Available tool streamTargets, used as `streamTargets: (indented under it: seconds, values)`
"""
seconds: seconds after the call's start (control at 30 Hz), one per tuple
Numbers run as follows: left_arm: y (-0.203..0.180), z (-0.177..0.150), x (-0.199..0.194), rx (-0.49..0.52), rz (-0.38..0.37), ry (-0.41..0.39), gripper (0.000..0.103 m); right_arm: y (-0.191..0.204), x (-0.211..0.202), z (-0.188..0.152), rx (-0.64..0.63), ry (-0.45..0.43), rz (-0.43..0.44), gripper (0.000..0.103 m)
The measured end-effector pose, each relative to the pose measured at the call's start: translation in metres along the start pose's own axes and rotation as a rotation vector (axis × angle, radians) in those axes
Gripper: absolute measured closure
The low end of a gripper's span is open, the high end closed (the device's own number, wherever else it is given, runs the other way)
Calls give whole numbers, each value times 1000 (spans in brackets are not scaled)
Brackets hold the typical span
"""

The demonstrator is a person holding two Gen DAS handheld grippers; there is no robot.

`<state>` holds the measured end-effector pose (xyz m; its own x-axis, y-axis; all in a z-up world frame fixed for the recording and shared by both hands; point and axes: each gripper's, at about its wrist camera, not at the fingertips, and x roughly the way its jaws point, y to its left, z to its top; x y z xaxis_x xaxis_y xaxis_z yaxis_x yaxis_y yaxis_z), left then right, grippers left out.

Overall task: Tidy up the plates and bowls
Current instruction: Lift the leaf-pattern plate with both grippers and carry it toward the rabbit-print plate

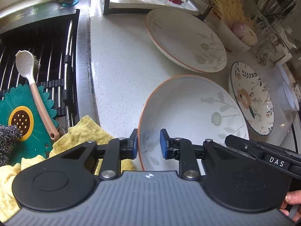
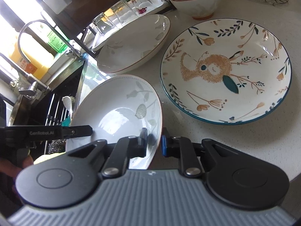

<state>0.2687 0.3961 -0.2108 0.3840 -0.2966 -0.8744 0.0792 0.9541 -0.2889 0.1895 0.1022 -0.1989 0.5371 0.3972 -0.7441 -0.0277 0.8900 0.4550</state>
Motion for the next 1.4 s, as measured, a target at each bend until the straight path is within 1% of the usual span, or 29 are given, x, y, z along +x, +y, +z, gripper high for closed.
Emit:
streamTargets:
  seconds: [0.3, 0.37, 0.63, 0.77, 1.03, 1.4]
  values:
    - [-6, 3, -9, -3, 9, -9, 79, -1, -2, 16, -93, 35, 28, 84]
    - [-8, 4, -12, -16, 2, -10, 79, -2, -5, 19, -104, 38, 37, 84]
    - [-22, 11, -25, -46, -39, -65, 79, -12, -23, 31, -139, 31, 73, 84]
    - [-34, 17, -31, -16, -52, -88, 79, -16, -33, 39, -162, 8, 81, 84]
    - [-56, 29, -39, -24, -83, -126, 79, -30, -49, 56, -181, -31, 95, 84]
    - [-92, 46, -35, -16, -99, -152, 79, -58, -66, 71, -160, -74, 97, 84]
